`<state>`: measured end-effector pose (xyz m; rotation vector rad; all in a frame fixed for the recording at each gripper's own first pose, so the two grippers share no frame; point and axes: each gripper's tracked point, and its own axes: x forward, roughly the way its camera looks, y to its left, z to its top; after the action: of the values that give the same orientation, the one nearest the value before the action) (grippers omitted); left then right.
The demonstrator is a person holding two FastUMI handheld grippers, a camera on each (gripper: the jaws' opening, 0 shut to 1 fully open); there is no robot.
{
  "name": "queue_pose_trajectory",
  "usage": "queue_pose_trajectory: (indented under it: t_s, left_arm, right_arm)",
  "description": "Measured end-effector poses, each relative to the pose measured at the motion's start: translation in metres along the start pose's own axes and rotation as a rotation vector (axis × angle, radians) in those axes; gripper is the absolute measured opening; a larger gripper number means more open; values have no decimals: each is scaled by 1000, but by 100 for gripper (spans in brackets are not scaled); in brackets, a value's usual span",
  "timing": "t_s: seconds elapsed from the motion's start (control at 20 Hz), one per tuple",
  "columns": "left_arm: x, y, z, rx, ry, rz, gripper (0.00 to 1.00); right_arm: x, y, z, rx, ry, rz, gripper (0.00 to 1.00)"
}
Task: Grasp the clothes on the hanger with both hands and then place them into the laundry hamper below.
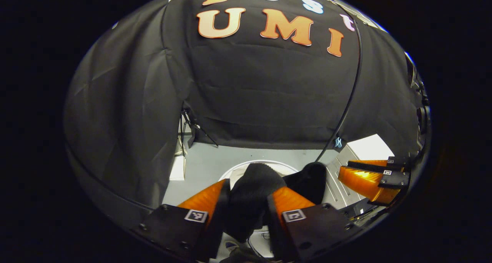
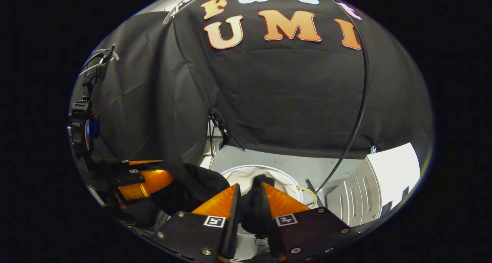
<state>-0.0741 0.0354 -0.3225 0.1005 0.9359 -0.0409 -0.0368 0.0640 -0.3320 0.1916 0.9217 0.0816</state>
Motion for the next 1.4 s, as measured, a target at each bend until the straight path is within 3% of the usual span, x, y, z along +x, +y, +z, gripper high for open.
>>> queue_pose_trajectory:
  t_s: [0.1, 0.25, 0.7, 0.75, 0.8, 1.05, 1.4]
  left_arm:
    - [0, 4, 2, -17, -5, 15, 100]
    - [-3, 9, 10, -36, -31, 20, 98]
    - [-13, 8, 9, -42, -55, 22, 98]
    - [-15, 7, 10, -46, -57, 21, 98]
    - [-17, 6, 11, -48, -63, 20, 98]
    - [-32, -2, 24, -61, -104, 5, 98]
    - [-68, -2, 81, -91, -257, 10, 98]
  right_arm:
    - [0, 2, -3, -9, 5, 5, 43]
    - [-3, 1, -7, -9, 14, 2, 74]
    - [-8, -4, -23, -12, 54, -21, 92]
    - [-10, -5, -22, -7, 55, -21, 100]
    - [-11, -5, -20, -3, 49, -21, 92]
    - [-25, -9, -2, 16, -6, -25, 92]
    - [-57, -10, 65, 33, -174, -33, 92]
